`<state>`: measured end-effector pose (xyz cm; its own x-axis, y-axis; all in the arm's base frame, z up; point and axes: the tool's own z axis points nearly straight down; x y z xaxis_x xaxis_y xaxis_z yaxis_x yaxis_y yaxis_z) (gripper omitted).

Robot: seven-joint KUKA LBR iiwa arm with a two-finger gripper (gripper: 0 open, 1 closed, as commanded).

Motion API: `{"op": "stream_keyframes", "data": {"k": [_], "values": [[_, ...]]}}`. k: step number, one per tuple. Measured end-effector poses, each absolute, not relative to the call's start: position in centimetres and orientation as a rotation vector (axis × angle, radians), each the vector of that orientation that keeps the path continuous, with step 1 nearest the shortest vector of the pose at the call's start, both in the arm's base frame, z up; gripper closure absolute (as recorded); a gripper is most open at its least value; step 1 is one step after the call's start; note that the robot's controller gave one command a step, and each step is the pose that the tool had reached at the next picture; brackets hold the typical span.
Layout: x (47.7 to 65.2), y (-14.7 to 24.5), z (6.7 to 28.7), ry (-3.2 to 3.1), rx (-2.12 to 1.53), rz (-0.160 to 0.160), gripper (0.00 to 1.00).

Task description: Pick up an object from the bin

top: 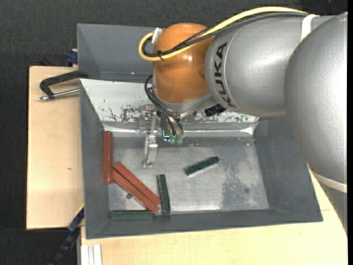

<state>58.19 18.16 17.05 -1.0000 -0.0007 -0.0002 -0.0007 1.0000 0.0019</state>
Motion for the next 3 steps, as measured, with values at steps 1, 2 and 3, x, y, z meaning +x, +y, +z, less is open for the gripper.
{"op": "stream_keyframes", "data": {"k": [1, 2, 3], "values": [[53.9, 19.0, 11.7, 3.136, 0.002, 0.005, 0.00], [55.0, 20.2, 8.6, 3.143, 0.017, 0.004, 0.00], [54.2, 20.2, 8.4, 3.135, 0.081, 0.004, 0.00]]}}
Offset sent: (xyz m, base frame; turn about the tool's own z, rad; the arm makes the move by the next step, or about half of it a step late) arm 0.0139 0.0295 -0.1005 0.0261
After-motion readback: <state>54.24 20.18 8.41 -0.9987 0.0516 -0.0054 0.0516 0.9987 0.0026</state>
